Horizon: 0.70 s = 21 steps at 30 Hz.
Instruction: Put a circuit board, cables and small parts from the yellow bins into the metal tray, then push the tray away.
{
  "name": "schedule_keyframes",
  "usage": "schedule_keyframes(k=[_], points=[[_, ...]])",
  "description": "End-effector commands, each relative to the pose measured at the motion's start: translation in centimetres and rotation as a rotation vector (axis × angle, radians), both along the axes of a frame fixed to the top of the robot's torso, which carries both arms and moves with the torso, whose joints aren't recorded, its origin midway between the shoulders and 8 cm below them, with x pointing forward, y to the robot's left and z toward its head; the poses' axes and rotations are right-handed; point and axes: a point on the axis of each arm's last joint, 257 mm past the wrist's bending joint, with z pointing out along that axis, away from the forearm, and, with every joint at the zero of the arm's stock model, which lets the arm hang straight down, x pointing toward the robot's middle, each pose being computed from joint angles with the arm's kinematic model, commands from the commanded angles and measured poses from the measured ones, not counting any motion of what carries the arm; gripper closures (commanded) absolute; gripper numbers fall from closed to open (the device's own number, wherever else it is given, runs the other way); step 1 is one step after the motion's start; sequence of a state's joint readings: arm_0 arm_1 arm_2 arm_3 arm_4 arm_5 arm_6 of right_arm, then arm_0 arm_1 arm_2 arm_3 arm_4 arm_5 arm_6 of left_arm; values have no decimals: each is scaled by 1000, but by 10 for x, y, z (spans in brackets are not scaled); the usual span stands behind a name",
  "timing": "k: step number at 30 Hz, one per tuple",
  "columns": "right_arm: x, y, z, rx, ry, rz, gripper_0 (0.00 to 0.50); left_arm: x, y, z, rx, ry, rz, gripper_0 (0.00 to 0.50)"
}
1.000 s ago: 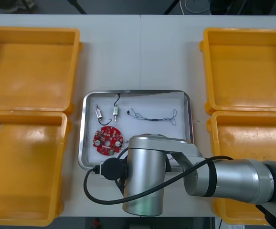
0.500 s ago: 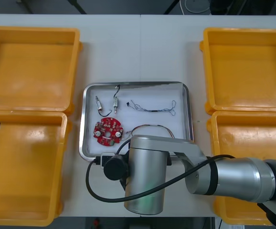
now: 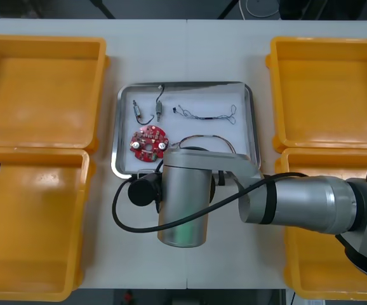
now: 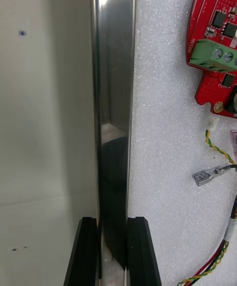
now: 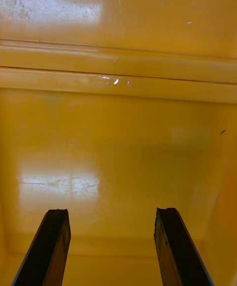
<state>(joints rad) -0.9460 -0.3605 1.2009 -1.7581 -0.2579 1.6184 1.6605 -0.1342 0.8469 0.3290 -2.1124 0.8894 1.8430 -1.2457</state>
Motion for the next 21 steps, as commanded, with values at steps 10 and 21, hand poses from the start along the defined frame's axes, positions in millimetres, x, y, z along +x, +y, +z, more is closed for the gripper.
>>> schedule_keyframes(k=[10, 21], points=[[51, 21, 62, -55, -154, 46, 500, -2, 13, 17, 81, -30, -67, 0], [85, 30, 89, -21, -205, 13, 500, -2, 13, 17, 81, -30, -67, 0]])
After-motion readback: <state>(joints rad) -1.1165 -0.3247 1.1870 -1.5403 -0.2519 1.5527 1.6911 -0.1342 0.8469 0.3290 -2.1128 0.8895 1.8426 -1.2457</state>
